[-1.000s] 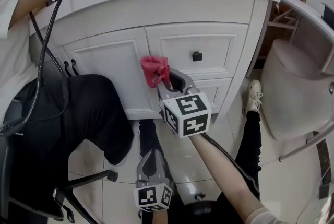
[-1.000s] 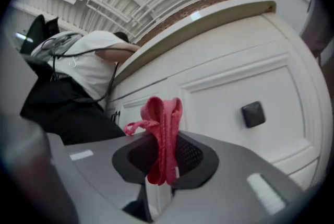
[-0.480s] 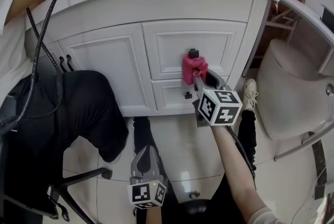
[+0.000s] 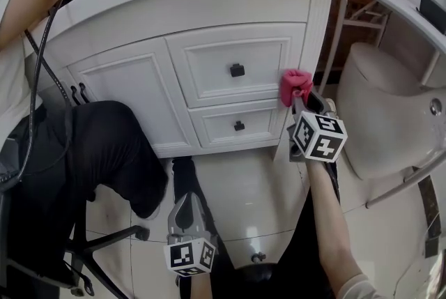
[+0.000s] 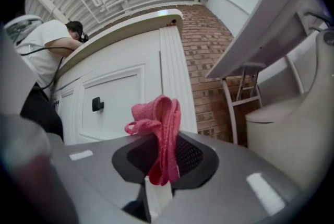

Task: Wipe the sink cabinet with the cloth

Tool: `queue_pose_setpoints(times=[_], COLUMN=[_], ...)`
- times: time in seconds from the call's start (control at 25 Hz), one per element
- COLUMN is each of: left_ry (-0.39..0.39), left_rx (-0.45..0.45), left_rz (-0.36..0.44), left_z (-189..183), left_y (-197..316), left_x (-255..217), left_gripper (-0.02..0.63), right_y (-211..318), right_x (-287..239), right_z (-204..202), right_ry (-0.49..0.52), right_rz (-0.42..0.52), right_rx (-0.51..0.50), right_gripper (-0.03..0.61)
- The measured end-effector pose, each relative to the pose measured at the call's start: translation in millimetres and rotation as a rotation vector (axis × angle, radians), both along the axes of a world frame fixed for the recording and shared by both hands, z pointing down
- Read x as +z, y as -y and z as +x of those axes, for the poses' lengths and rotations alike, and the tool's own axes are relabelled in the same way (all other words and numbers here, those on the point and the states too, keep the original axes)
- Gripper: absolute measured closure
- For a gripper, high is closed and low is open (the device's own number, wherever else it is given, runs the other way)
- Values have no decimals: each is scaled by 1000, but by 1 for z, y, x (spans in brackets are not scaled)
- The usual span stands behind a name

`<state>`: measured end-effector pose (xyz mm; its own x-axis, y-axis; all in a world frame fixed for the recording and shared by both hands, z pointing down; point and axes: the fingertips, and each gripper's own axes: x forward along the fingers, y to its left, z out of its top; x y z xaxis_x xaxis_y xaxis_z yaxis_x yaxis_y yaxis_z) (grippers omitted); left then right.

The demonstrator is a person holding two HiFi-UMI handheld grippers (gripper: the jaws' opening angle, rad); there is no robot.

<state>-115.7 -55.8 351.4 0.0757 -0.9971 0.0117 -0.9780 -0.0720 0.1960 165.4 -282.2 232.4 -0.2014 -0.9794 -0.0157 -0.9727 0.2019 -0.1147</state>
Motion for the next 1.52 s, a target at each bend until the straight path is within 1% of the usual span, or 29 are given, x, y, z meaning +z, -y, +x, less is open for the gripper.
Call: queue_pose_setpoints(times=[0.12, 0.16, 0.2, 0.24, 0.28, 0.32, 0.4, 0.48, 0.6, 0.68, 0.72, 0.8, 0.88, 1.04, 1.2, 1.32, 1.36, 1.44, 1.52], left_ry=[6, 7, 4, -3, -12, -19, -14, -3, -26, -50, -58, -59, -38, 2, 30, 95, 114, 126, 124], left_rx=[3, 5, 5, 5, 4, 5, 19, 28, 15, 8, 6, 10, 17, 48, 84, 142, 160, 179, 181], left_rz=[2, 2, 4, 7, 12, 20, 42, 52, 53, 60, 58, 38, 35, 83, 103, 120, 128, 145, 150], left_z=[2, 2, 1, 1, 2, 3, 4, 3, -7, -15, -17, -16, -14, -4, 13, 29, 33, 38, 43], left_y=[-1, 0, 2, 6, 10, 14, 20, 19, 14, 15, 17, 23, 31, 55, 77, 100, 109, 125, 135], left_x=[3, 4, 4, 3, 1, -2, -5, -6, -3, -1, 0, 4, 5, -3, -5, -5, -4, -3, -6], left_gripper=[598, 598, 598, 598, 598, 598, 598, 598, 598, 598, 598, 598, 598, 598, 598, 598, 598, 598, 598], right_y=[-6, -14, -23, -33, -42, -50, -59, -63, -53, -41, -36, -27, -23, -13, -6, -2, 0, 2, -3], right_x=[4, 3, 3, 3, 5, 9, 23, 42, 71, 80, 81, 81, 80, 78, 79, 81, 81, 83, 85], right_z=[28, 33, 31, 20, -1, -30, -104, -173, -248, -277, -280, -263, -230, -146, -68, -18, -4, 15, 19], right_ry=[62, 100, 157, 216, 261, 280, 259, 200, 118, 61, 27, -20, -32, -14, 1, 21, 23, 28, 49], right_rz=[-17, -9, 6, 25, 39, 45, 33, 5, -52, -65, -56, -36, -17, 20, 17, 8, 7, 4, 1], right_rx=[78, 101, 108, 91, 45, -24, -192, -324, -427, -459, -453, -405, -333, -175, -49, 36, 58, 95, 119], right_gripper=[509, 509, 511, 511, 511, 511, 511, 511, 511, 510, 511, 508, 499, 502, 503, 505, 505, 506, 509])
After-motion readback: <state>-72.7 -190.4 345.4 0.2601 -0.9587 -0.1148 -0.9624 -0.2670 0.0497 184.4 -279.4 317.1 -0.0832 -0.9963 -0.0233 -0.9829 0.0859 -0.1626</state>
